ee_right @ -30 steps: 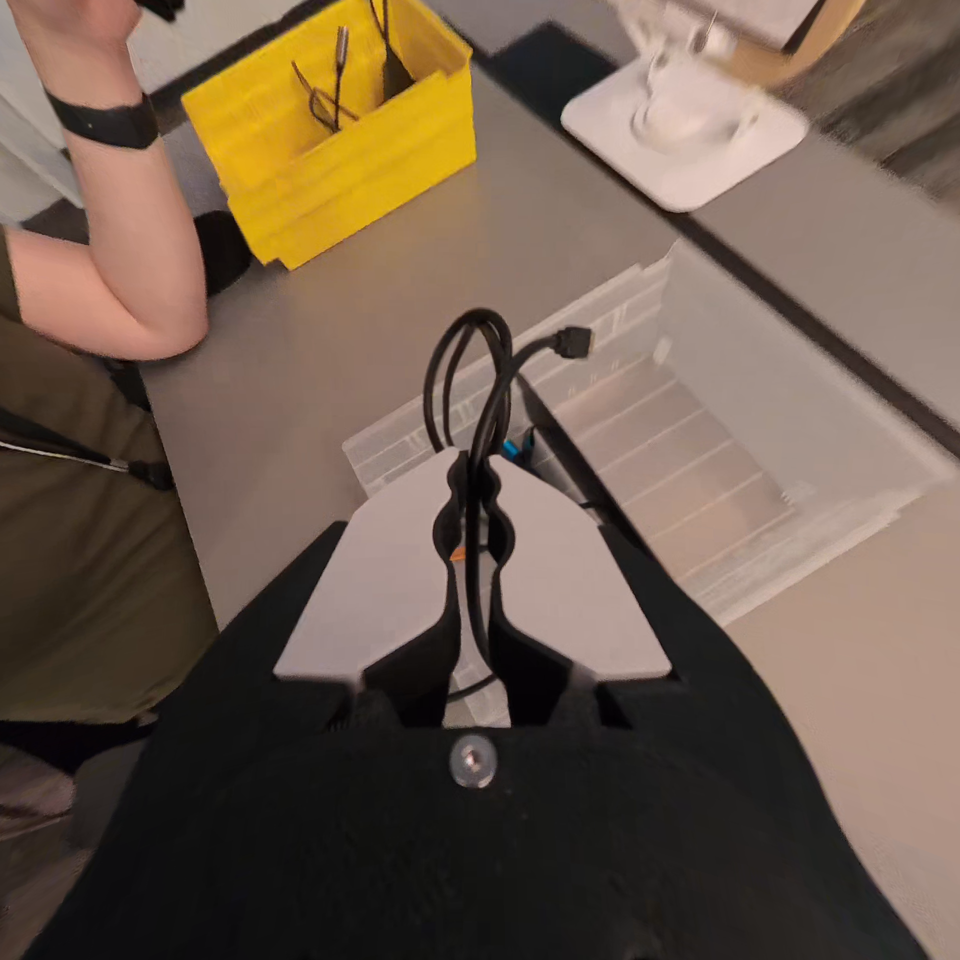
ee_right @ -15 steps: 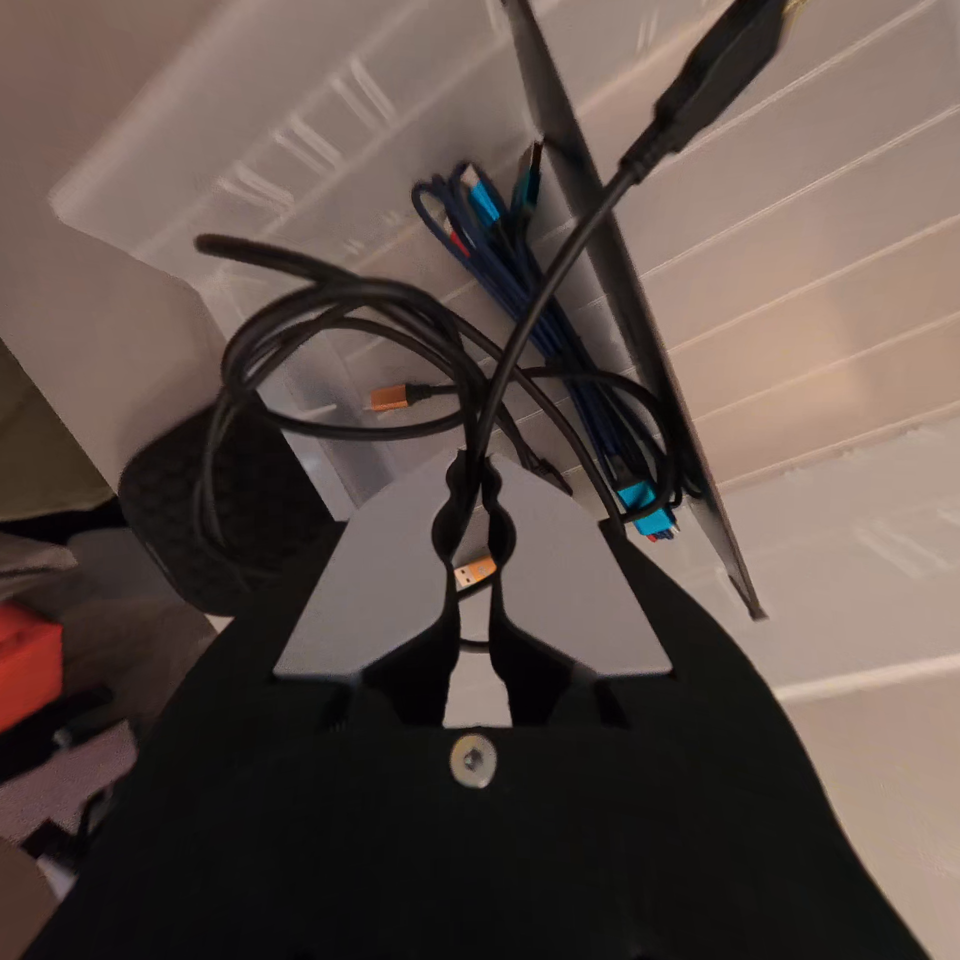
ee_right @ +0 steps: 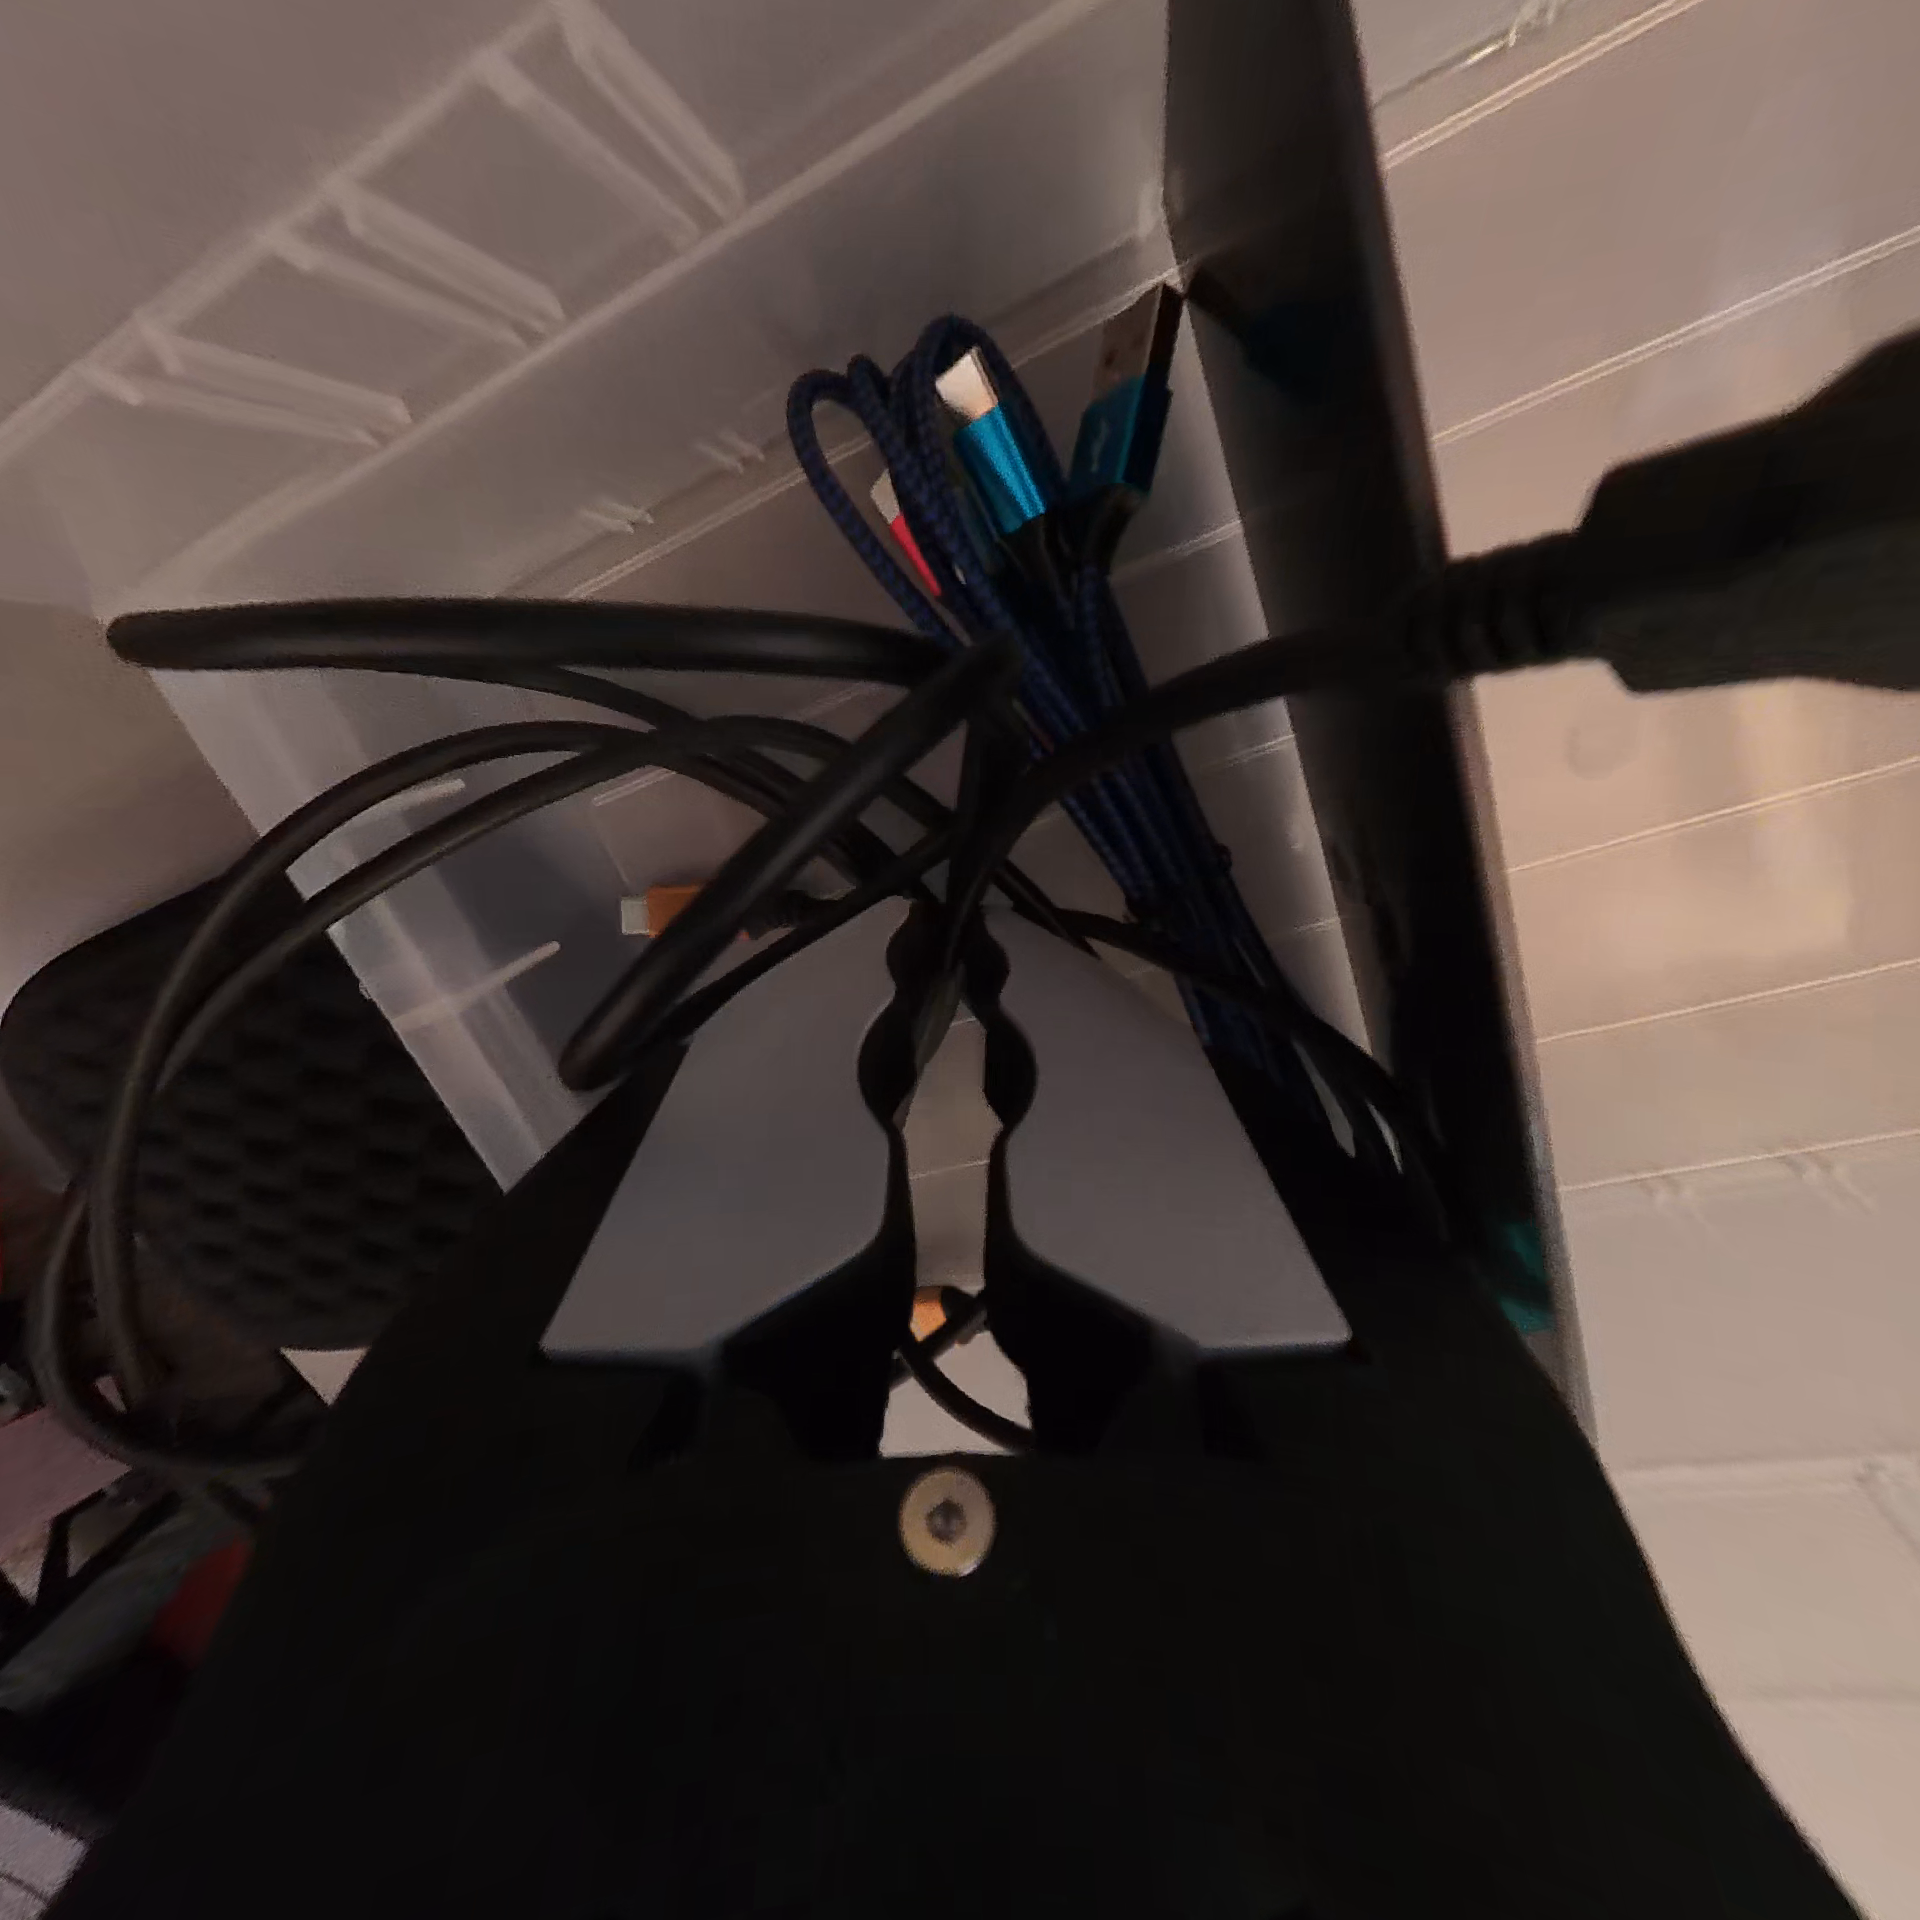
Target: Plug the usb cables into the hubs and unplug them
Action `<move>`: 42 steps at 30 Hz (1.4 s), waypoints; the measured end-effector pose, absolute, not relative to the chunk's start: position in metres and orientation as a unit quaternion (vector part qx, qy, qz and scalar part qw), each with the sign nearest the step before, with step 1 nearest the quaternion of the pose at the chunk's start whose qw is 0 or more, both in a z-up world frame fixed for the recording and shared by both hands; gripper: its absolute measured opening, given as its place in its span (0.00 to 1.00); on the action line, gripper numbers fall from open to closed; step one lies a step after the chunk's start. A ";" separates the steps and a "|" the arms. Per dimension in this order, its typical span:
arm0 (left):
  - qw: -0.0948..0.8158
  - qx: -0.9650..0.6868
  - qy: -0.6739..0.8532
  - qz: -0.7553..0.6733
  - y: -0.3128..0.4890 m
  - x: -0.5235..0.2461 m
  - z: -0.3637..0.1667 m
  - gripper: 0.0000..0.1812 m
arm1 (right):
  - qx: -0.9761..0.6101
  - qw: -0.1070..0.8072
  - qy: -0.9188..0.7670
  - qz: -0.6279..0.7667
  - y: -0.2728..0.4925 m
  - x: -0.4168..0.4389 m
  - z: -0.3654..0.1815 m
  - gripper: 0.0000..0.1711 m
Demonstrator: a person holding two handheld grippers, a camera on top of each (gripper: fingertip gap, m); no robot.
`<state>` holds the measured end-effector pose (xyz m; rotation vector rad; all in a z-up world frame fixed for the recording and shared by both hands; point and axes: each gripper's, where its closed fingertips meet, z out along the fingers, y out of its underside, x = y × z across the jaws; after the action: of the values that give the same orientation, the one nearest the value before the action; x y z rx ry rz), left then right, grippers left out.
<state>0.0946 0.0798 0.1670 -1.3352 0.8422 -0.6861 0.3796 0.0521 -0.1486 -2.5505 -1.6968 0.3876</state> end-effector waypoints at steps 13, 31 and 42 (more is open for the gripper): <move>0.654 -0.587 0.370 -0.303 0.078 0.094 0.169 0.18 | -0.787 0.127 -0.599 0.067 0.062 0.371 -0.136 0.12; 0.652 -0.593 0.368 -0.296 0.082 0.095 0.166 0.18 | -0.808 0.237 -0.492 0.219 0.099 0.360 -0.014 0.15; 0.653 -0.596 0.365 -0.292 0.085 0.091 0.165 0.18 | -0.867 0.067 -0.460 0.177 0.113 0.349 -0.075 0.13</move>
<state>0.0908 0.0847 0.1654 -1.3516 0.8281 -0.6635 0.3485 0.1132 -0.0747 -2.6132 -1.3875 0.5344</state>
